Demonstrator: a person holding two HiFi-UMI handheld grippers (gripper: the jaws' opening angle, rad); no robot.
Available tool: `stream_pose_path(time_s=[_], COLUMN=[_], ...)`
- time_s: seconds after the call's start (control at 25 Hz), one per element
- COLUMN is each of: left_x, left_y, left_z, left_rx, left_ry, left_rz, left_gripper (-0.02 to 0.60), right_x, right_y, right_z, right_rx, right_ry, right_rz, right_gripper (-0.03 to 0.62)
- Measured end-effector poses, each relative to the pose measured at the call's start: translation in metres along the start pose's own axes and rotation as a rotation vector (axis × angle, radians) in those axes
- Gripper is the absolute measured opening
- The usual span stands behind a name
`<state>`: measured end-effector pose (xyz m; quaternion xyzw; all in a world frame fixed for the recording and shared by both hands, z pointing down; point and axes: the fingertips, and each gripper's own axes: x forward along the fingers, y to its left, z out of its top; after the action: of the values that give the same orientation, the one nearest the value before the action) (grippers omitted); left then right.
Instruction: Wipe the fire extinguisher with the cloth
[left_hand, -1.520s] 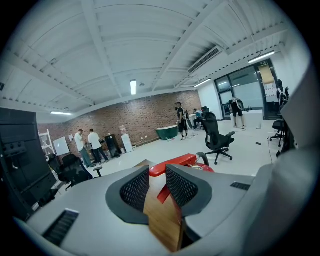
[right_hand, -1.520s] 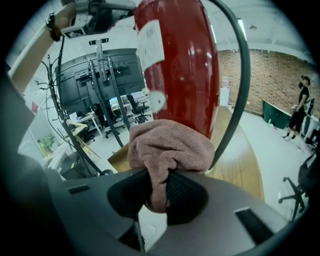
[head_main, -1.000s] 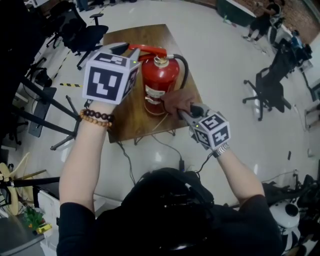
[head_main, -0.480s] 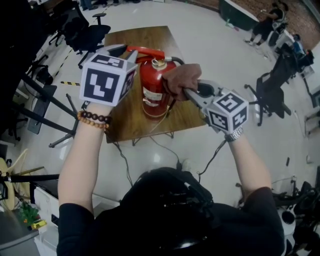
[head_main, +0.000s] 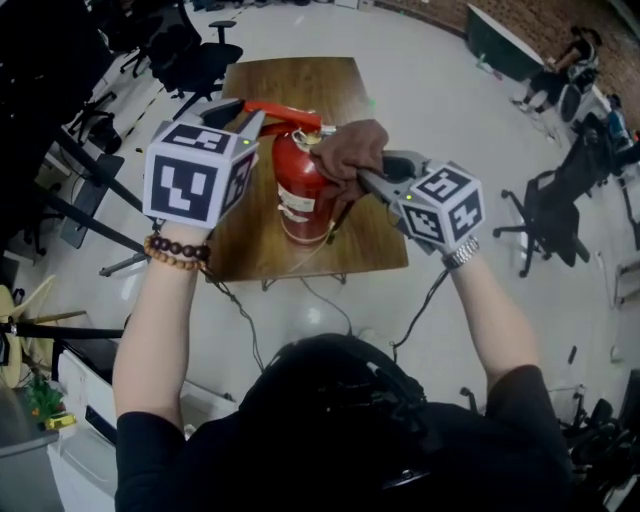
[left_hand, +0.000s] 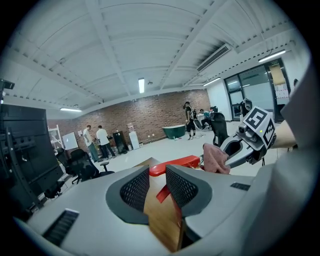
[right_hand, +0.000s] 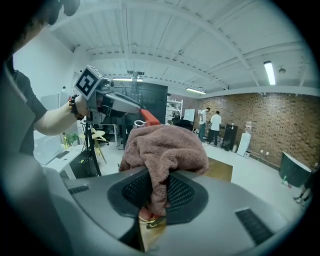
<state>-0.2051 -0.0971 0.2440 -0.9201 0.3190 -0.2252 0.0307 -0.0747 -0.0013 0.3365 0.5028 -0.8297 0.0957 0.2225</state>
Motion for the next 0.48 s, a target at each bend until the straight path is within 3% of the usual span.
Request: stream_pose_path(time_s=[0.48], left_x=[0.000], left_y=[-0.004], left_z=[0.004], left_rx=[-0.043], left_ry=[0.027], left_rz=[0.064], left_gripper=[0.087], right_x=[0.017], right_y=[-0.007], right_z=[-0.025], right_rx=[0.008], right_ry=[0.037], right_rz=[0.094], right_gripper=[0.081])
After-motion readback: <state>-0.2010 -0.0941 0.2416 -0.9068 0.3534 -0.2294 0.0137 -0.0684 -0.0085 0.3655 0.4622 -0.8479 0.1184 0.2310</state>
